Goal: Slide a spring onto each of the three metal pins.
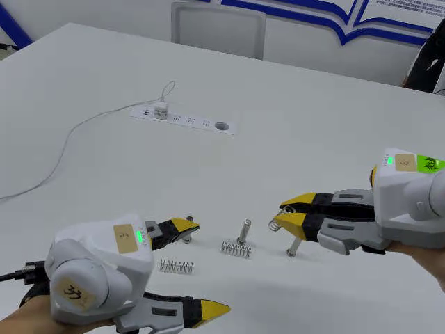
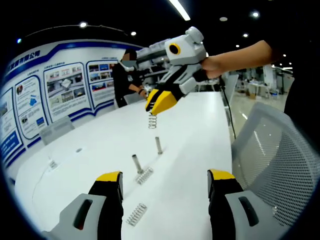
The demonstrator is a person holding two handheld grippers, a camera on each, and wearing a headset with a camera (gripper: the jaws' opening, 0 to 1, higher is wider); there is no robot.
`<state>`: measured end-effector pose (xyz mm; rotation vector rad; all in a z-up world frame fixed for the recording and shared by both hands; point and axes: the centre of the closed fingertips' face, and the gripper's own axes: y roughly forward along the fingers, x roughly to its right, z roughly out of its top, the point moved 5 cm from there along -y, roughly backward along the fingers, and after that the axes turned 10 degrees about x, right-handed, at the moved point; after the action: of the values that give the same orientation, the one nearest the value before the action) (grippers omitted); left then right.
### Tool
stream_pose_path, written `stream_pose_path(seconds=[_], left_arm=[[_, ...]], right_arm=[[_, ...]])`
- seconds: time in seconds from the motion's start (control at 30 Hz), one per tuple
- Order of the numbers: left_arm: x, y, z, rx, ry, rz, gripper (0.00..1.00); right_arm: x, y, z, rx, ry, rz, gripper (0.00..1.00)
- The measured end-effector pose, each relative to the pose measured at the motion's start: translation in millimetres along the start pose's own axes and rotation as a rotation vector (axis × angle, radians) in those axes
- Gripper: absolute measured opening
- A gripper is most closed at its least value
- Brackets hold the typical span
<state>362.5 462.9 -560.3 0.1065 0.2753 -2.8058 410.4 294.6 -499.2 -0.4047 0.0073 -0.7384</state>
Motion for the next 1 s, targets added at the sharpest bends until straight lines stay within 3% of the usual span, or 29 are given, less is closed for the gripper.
stream_pose_path(seconds=[0.17, 0.33, 0.4, 0.5, 0.87, 1.0], left_arm=[[4.3, -6.1, -13.9, -0.006, -0.053, 0.048, 0.71], [0.4, -10.1, -23.5, -0.031, -0.097, 0.076, 0.70], [-1.9, -10.0, -22.7, -0.028, -0.095, 0.091, 0.70], [-6.4, -10.1, -22.9, 0.002, -0.151, 0.129, 0.69], [-10.5, -15.8, -28.2, -0.006, -0.168, 0.140, 0.71], [-16.1, -19.2, -29.5, -0.006, -0.176, 0.168, 0.71]], right_arm=[[26.6, -6.9, -17.0, -0.047, 0.017, -0.122, 0.11], [42.3, -11.1, -34.4, -0.084, 0.049, -0.216, 0.11], [43.1, -10.8, -38.4, -0.084, 0.080, -0.230, 0.11], [44.8, -9.0, -48.0, -0.112, 0.086, -0.234, 0.11], [46.2, -1.3, -62.6, -0.147, 0.142, -0.244, 0.11], [45.4, 0.0, -63.9, -0.145, 0.161, -0.247, 0.11]])
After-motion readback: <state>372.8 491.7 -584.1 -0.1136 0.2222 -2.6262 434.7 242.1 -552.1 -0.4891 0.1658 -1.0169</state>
